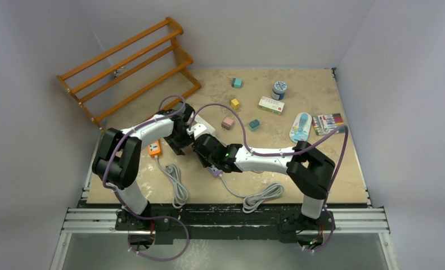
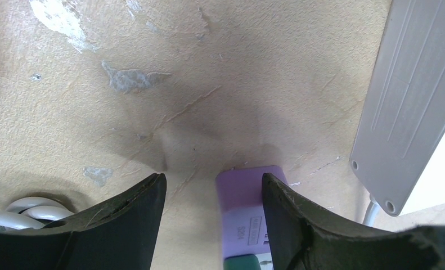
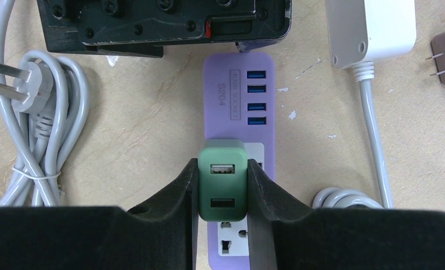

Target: Insert the plug

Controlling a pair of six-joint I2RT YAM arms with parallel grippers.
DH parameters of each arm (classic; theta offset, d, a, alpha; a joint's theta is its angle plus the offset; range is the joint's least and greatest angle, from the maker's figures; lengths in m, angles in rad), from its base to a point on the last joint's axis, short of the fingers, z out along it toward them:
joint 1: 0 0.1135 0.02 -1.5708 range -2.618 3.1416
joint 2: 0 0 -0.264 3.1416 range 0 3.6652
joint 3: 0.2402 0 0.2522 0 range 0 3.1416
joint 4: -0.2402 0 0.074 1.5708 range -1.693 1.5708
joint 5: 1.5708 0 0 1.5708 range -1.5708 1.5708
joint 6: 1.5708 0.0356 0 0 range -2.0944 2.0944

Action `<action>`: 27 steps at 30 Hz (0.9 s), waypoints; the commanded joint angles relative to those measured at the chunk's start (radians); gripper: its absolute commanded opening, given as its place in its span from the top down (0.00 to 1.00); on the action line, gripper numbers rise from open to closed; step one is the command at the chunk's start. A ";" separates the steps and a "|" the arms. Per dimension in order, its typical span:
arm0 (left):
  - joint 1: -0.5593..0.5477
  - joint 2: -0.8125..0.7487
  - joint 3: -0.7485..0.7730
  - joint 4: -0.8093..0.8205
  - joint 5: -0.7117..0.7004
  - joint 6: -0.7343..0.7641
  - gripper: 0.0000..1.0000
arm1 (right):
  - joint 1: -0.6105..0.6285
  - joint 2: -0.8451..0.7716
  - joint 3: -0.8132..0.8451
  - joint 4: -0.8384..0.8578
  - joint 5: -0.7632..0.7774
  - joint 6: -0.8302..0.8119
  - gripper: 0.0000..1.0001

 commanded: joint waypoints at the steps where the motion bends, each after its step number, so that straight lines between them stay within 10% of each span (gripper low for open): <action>1: 0.003 -0.049 0.009 -0.016 -0.012 0.019 0.38 | 0.006 0.140 -0.086 -0.305 -0.104 0.019 0.98; 20: 0.002 -0.066 -0.010 0.007 -0.009 0.032 0.37 | 0.006 0.008 0.032 -0.330 -0.059 0.062 0.38; 27: 0.002 -0.127 0.041 -0.003 -0.052 0.070 0.36 | -0.031 -0.263 0.038 -0.216 -0.075 0.100 0.13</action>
